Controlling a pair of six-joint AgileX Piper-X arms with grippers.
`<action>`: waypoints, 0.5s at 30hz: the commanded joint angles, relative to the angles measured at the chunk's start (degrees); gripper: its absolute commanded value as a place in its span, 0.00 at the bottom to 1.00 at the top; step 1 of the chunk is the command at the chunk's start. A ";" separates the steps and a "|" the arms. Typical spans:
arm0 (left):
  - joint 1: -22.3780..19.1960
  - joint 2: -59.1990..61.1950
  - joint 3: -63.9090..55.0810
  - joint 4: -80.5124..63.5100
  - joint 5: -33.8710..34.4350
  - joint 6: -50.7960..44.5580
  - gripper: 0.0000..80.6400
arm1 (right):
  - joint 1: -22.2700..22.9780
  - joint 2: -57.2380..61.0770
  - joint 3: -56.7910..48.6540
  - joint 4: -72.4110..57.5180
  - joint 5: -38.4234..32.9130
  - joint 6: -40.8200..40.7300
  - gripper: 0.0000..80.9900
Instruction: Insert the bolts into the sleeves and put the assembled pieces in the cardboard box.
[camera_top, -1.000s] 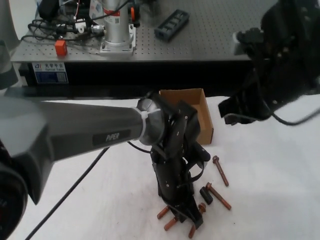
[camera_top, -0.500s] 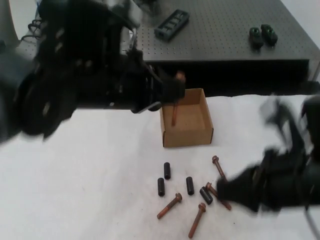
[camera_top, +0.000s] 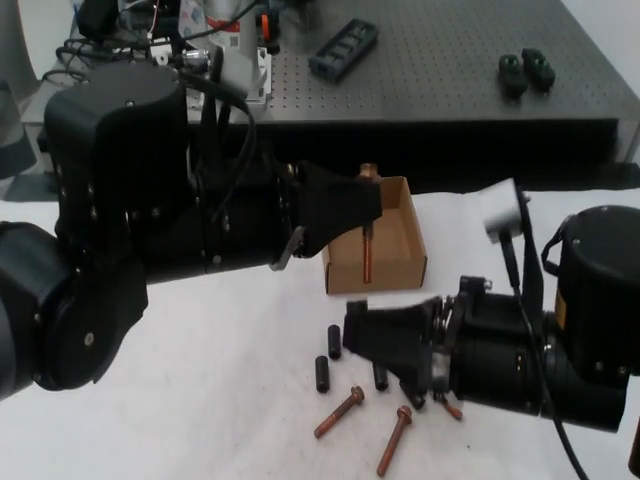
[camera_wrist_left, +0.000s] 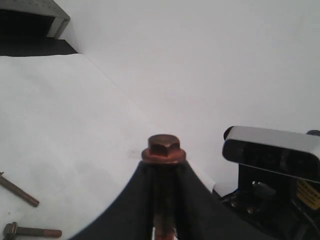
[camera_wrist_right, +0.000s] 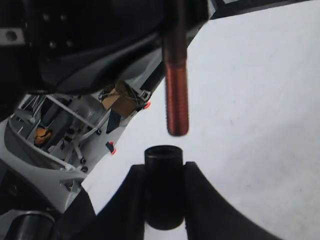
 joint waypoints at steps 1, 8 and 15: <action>0.09 -0.28 -0.35 -1.47 0.76 -1.00 0.01 | -0.07 0.05 -0.26 -1.84 1.93 0.47 0.02; 0.09 -0.28 -0.35 -1.47 0.76 -1.00 0.01 | -0.07 -0.02 -0.26 -1.96 4.24 -1.26 0.02; 0.09 -0.28 -0.35 -1.32 0.75 -1.00 0.01 | -0.17 -0.02 -0.26 -5.45 4.22 -2.15 0.02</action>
